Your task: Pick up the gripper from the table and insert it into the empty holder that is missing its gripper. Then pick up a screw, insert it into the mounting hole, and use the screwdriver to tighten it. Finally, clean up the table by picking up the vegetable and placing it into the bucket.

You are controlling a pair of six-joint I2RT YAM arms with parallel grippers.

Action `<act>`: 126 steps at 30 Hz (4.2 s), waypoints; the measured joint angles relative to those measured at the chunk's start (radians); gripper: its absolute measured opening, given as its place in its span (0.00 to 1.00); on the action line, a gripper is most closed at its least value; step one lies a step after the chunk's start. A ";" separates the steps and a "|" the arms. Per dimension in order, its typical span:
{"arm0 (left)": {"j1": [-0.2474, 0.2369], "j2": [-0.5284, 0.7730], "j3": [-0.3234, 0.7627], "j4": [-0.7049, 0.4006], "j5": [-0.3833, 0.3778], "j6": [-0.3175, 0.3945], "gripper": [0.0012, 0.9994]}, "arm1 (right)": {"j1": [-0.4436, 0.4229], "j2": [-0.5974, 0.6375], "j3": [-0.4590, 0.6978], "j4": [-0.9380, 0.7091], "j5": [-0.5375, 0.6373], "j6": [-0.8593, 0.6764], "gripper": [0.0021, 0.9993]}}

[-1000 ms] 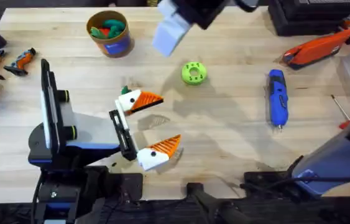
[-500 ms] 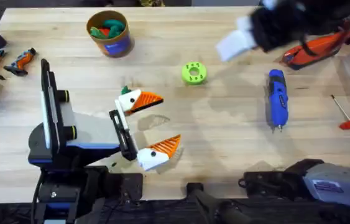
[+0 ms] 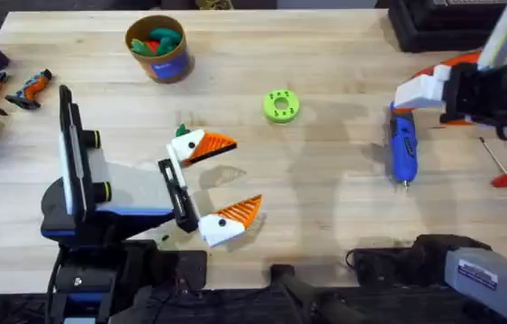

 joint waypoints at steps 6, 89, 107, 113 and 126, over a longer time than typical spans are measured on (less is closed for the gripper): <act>0.000 0.000 0.000 0.000 0.000 0.000 0.99 | -0.080 0.017 -0.043 0.021 0.000 0.003 0.82; 0.000 0.000 0.000 0.001 0.000 0.015 0.00 | -0.085 0.357 -0.152 0.384 0.084 -0.124 0.99; 0.000 0.000 0.000 0.001 0.000 0.015 0.00 | -0.137 0.463 -0.175 0.448 0.089 -0.188 0.87; 0.000 0.000 0.000 0.001 0.000 0.015 0.00 | -0.137 0.463 -0.175 0.462 0.094 -0.195 0.48; 0.000 0.000 0.000 0.001 0.000 0.015 0.00 | -0.142 0.474 -0.160 0.442 0.088 -0.204 0.02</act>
